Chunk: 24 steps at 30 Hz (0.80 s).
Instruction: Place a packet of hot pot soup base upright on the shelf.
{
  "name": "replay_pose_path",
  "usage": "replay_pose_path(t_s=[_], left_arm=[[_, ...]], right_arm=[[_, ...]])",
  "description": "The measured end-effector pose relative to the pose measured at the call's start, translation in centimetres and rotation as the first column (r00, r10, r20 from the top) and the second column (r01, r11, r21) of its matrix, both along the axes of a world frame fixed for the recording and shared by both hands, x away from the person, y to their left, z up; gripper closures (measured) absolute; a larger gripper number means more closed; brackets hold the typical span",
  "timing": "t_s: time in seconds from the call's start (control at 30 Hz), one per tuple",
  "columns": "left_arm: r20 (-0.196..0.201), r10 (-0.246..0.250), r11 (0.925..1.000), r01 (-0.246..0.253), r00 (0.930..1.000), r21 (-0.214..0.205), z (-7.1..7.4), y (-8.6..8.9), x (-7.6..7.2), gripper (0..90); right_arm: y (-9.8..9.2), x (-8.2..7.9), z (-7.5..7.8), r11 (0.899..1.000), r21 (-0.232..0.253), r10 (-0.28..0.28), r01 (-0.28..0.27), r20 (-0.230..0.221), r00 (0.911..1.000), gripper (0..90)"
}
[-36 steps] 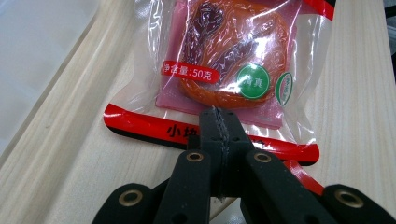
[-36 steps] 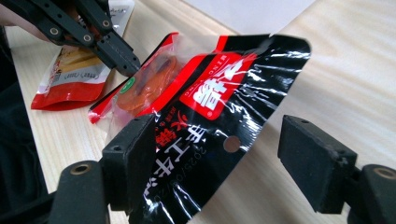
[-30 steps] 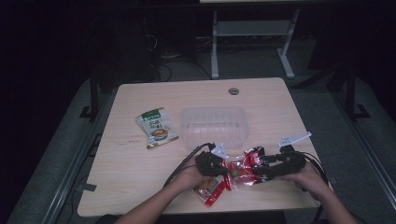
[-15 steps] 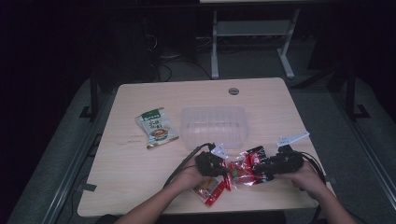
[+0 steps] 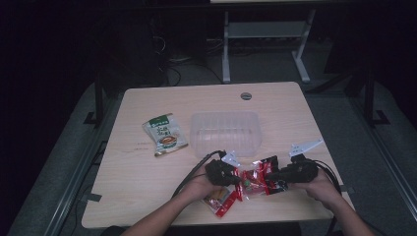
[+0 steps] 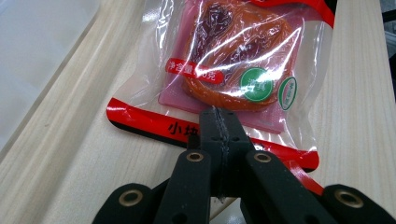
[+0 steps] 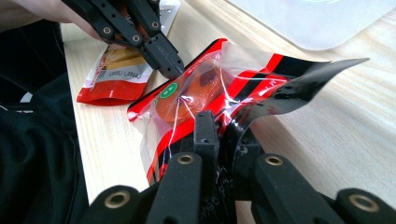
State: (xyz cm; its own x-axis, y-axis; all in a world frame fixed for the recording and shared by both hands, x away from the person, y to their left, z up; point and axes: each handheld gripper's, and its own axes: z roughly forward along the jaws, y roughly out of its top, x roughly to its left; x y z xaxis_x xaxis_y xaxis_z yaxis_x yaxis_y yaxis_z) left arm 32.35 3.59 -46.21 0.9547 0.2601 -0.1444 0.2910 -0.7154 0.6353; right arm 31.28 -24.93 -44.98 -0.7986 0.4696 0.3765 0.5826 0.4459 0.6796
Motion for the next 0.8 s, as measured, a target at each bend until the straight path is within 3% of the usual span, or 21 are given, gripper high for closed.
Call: replay_pose_path(t_s=[0.27, 0.57, 0.73, 0.8], left_arm=[[-0.002, 0.000, 1.0000, 0.000, 1.0000, -0.003, 0.0, 0.0, 0.0, 90.0], [-0.010, 0.004, 0.9999, -0.005, 0.9999, -0.010, -0.1, 0.1, 0.1, 90.0], [-0.015, -0.001, 0.9999, 0.000, 0.9999, -0.011, -0.1, 0.1, 0.2, 89.9], [-0.010, -0.002, 1.0000, 0.001, 1.0000, -0.008, 0.0, 0.1, 0.2, 90.0]], right_arm=[[0.1, 0.1, 0.1, 1.000, 0.018, 0.012, -0.013, 0.011, 0.9999, 89.8], [0.0, -0.1, 0.8, 0.992, 0.117, 0.037, -0.037, -0.001, 0.9993, 89.9], [0.1, -0.2, 1.5, 0.982, 0.180, 0.047, -0.048, 0.009, 0.9988, 90.0], [0.0, -0.2, 1.6, 0.982, 0.185, 0.047, -0.048, 0.012, 0.9988, 90.0]])
